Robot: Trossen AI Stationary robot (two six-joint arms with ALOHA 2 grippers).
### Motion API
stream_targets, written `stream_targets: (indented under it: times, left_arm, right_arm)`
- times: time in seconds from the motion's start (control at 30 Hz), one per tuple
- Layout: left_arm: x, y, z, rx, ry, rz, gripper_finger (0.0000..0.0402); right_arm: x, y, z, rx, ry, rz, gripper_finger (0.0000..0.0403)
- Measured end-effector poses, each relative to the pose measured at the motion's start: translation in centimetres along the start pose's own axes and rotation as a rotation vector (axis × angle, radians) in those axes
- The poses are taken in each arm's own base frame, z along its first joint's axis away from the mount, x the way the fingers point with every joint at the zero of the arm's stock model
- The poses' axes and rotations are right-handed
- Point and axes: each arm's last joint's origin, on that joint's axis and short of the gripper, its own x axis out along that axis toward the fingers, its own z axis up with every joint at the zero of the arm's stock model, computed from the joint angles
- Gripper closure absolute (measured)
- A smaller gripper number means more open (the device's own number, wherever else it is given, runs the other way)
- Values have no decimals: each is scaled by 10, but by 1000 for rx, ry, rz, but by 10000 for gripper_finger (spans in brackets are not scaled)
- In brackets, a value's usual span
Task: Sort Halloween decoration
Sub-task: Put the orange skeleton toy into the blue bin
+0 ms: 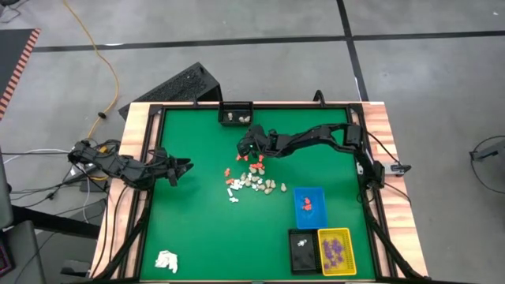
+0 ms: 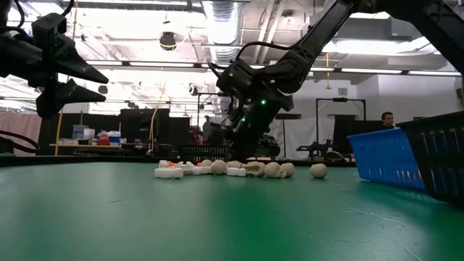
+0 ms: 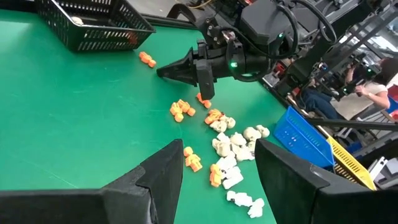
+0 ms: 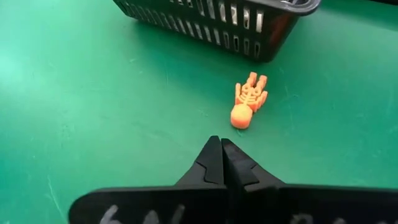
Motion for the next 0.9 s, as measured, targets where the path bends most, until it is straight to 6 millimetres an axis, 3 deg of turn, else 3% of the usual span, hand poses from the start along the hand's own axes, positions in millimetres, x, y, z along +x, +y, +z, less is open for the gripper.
stream_targets:
  times: [0.3, 0.47, 0.6, 0.8, 0.9]
  left_arm:
    - [0, 0, 0, -6, 8, -7, 213]
    - [0, 0, 0, 7, 8, -7, 213]
    - [0, 0, 0, 31, 13, -13, 213]
    - [0, 0, 0, 43, 13, -13, 213]
    - [0, 0, 0, 43, 14, -14, 213]
  right_arm:
    - [-17, 18, -8, -28, -8, 48, 402]
    - [-17, 18, -6, -75, -48, 22, 388]
    - [-15, 15, -5, -127, -43, 16, 339]
    - [-10, 8, 2, -100, -57, -16, 232]
    - [-7, 4, 6, -66, -74, -33, 197]
